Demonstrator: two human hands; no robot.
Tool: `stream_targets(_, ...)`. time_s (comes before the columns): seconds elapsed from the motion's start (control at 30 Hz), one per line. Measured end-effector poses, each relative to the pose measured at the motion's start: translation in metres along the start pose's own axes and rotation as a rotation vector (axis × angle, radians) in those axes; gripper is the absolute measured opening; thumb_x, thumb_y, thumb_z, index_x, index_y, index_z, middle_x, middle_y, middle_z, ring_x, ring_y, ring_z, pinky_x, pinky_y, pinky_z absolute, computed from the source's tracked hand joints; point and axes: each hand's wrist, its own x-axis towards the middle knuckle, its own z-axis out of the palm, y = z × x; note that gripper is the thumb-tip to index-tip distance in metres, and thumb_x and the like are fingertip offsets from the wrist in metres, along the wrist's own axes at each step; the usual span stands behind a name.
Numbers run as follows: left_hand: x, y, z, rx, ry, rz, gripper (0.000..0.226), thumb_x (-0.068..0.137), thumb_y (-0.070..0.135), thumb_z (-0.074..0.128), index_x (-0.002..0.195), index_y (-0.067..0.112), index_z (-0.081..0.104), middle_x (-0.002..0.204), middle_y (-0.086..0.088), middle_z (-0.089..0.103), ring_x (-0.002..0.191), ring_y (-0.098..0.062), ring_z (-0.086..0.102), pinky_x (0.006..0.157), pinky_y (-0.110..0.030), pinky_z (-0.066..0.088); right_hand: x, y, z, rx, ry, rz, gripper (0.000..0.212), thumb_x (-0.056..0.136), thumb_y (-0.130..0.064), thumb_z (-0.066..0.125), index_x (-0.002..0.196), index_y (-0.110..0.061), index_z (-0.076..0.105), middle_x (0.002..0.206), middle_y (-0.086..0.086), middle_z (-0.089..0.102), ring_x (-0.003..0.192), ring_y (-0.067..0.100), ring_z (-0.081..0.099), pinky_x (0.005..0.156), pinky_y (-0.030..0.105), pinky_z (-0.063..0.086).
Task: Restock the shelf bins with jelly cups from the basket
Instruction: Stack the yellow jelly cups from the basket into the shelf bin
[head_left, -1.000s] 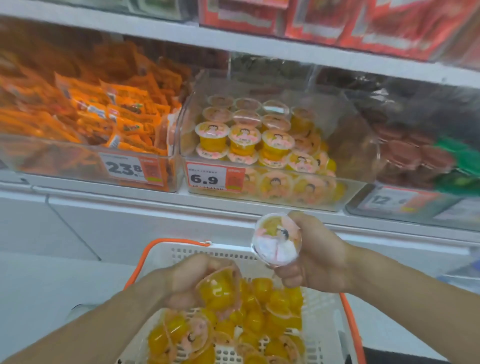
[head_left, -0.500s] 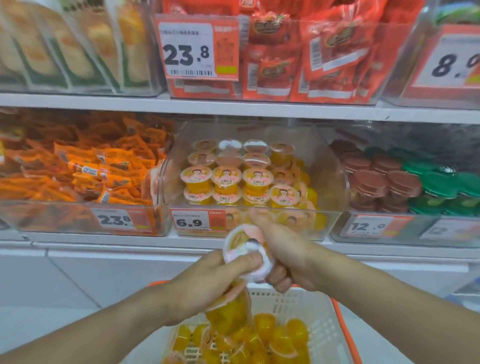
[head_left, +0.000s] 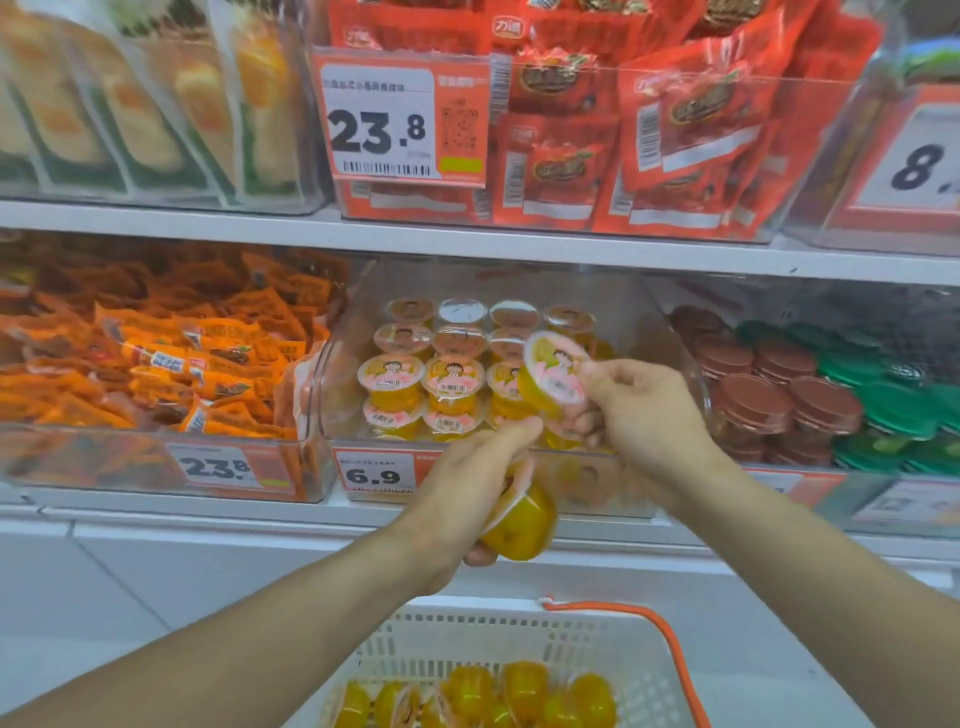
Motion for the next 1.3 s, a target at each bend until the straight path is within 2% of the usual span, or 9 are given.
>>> stream_targets(0.13,0.004,-0.001,0.001,0.021,0.001,0.013,0.030,0.095,0.047,0.052,0.088,0.019,0.058,0.082,-0.010,0.042,0.052,-0.020,0.035,0.047,-0.020,0.018,0.052,0.006,-0.013,-0.108,0.154,0.066,0.017,0.103,-0.012,0.050,0.106,0.003,0.057,0.062,0.011,0.064,0.049,0.017,0.053,0.045,0.025,0.046)
stream_targets(0.23,0.002,-0.001,0.000,0.040,-0.025,0.018,0.032,0.098,0.045,0.050,0.088,0.016,0.058,0.079,-0.012,0.038,0.052,-0.020,0.032,0.045,-0.021,0.017,0.076,0.014,-0.017,-0.296,0.108,0.150,0.007,0.098,-0.002,0.053,0.103,0.002,0.057,0.073,0.014,0.062,0.061,0.024,0.056,0.060,0.035,0.052)
stream_targets(0.37,0.002,-0.003,0.002,0.022,-0.050,0.027,0.037,0.101,0.044,0.045,0.089,0.012,0.060,0.075,-0.015,0.036,0.049,-0.019,0.033,0.042,-0.018,0.021,0.093,0.017,-0.017,-0.556,0.047,0.194,0.023,0.088,-0.004,0.064,0.107,0.008,0.065,0.094,0.016,0.066,0.081,0.027,0.060,0.082,0.040,0.056)
stream_targets(0.5,0.005,-0.003,0.006,-0.008,-0.052,0.016,0.035,0.104,0.034,0.043,0.087,0.011,0.062,0.076,-0.013,0.039,0.050,-0.019,0.037,0.040,-0.017,0.024,0.102,0.018,-0.013,-0.633,0.097,0.195,0.018,0.084,-0.001,0.066,0.098,0.009,0.069,0.102,0.018,0.073,0.093,0.031,0.070,0.083,0.041,0.059)
stream_targets(0.67,0.006,-0.003,0.011,-0.017,-0.035,0.013,0.033,0.105,0.031,0.044,0.085,0.013,0.064,0.075,-0.013,0.041,0.051,-0.020,0.040,0.039,-0.018,0.027,0.096,0.020,-0.008,-0.741,0.203,0.146,0.027,0.092,-0.003,0.055,0.118,0.004,0.061,0.122,0.021,0.063,0.114,0.036,0.061,0.082,0.032,0.049)
stream_targets(0.77,0.005,-0.003,0.012,-0.016,-0.020,0.006,0.032,0.104,0.031,0.045,0.085,0.013,0.063,0.069,-0.011,0.040,0.051,-0.020,0.039,0.040,-0.019,0.026,0.102,0.025,-0.006,-0.715,0.205,0.123,0.035,0.090,-0.002,0.054,0.124,-0.004,0.061,0.125,0.019,0.063,0.114,0.036,0.062,0.078,0.029,0.046)
stream_targets(0.87,0.004,-0.002,0.012,-0.019,-0.005,0.002,0.033,0.104,0.031,0.045,0.083,0.013,0.063,0.064,-0.008,0.041,0.049,-0.019,0.040,0.040,-0.019,0.026,0.104,0.025,-0.005,-0.747,0.172,0.099,0.038,0.089,-0.001,0.054,0.126,-0.007,0.062,0.127,0.017,0.064,0.117,0.034,0.061,0.088,0.032,0.050)
stream_targets(1.13,0.000,0.004,0.013,-0.172,0.031,-0.036,0.035,0.101,0.026,0.048,0.071,0.017,0.064,0.074,-0.013,0.049,0.053,-0.021,0.048,0.039,-0.022,0.029,0.098,0.015,-0.008,-0.882,0.166,0.016,0.040,0.094,-0.008,0.047,0.134,-0.004,0.048,0.133,0.022,0.056,0.123,0.039,0.054,0.097,0.038,0.046)
stream_targets(1.3,0.000,0.015,0.017,-0.309,0.073,0.068,0.021,0.099,0.021,0.056,0.097,0.002,0.064,0.074,-0.014,0.066,0.056,-0.025,0.060,0.039,-0.029,0.047,0.080,-0.013,-0.007,-0.989,0.081,-0.193,0.030,0.099,-0.028,0.049,0.110,-0.005,0.064,0.109,0.018,0.069,0.102,0.036,0.065,0.083,0.036,0.051)
